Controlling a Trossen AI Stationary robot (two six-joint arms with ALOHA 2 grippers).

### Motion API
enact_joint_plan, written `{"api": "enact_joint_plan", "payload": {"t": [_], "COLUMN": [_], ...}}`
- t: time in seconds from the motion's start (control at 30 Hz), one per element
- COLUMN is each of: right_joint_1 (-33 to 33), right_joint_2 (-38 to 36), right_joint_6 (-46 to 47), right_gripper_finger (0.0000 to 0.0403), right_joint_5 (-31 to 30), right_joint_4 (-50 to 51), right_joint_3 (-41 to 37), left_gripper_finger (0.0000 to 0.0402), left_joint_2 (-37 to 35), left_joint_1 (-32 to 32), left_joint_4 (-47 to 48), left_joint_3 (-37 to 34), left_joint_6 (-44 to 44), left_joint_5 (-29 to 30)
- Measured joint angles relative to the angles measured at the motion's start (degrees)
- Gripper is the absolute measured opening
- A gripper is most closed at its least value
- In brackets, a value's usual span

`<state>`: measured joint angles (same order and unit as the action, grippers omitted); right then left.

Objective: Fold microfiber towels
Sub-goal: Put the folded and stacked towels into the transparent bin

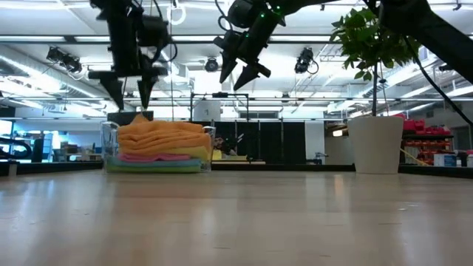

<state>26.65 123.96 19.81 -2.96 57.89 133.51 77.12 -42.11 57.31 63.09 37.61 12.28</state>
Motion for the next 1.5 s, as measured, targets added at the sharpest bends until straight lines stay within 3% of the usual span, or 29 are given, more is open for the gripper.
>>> {"api": "enact_joint_plan", "payload": {"t": [0.1, 0.23, 0.33, 0.43, 0.53, 0.63, 0.67, 0.73, 0.87, 1.07, 1.3, 1.5], "right_joint_1": [0.0, 0.0, -0.3, -1.3, -3.7, -6.3, -6.9, -7.3, -7.6, -7.7, -7.7, -8.3], "right_joint_2": [0.0, 0.0, 0.0, 0.0, 1.4, 2.3, 2.3, 2.3, 2.1, 2.9, 6.7, 6.2], "right_joint_6": [-0.4, -0.8, -1.3, -3.9, -4.6, -3.2, -2.3, -0.2, 1.0, 0.4, 1.3, -3.5], "right_gripper_finger": [0.0253, 0.0253, 0.0253, 0.0244, 0.0187, 0.0082, 0.0045, 0.0015, 0.0006, 0.0003, 0.0002, 0.0001], "right_joint_5": [0.0, 0.5, 2.0, 6.7, 13.4, 11.7, 11.5, 11.4, 6.8, 1.3, 2.9, 2.6], "right_joint_4": [0.0, 0.2, 1.7, 0.2, -5.5, -14.1, -18.5, -26.1, -36.2, -41.9, -39.6, -33.0], "right_joint_3": [0.0, 0.0, 0.0, -1.3, -5.0, -12.1, -14.8, -18.6, -22.9, -24.7, -24.5, -24.5], "left_gripper_finger": [0.0315, 0.0296, 0.0258, 0.0191, 0.0099, 0.0018, 0.0014, 0.0018, 0.0008, 0.0007, 0.0005, 0.0006], "left_joint_2": [0.0, 0.2, 3.0, 5.7, 7.5, 7.8, 7.7, 7.7, 7.5, 7.5, 7.6, 9.3], "left_joint_1": [0.0, 1.3, 3.1, 3.2, 2.6, 2.4, 2.4, 1.7, 0.4, -2.6, -6.4, -8.9], "left_joint_4": [3.6, -1.9, -5.5, -7.2, -6.8, -7.3, -7.5, -8.0, -7.7, -8.0, -8.1, -7.9], "left_joint_3": [5.2, 6.9, 4.4, 2.6, 1.2, 0.9, 0.9, 0.9, 0.9, 0.9, 0.9, 0.9], "left_joint_6": [-1.7, -6.1, -7.3, -8.2, -10.4, -10.9, -11.2, -12.5, -14.6, -17.2, -19.8, -22.5], "left_joint_5": [1.8, -0.8, -1.6, -1.6, -0.9, 1.1, 1.5, 1.4, 0.3, -2.2, -2.6, -3.1]}}
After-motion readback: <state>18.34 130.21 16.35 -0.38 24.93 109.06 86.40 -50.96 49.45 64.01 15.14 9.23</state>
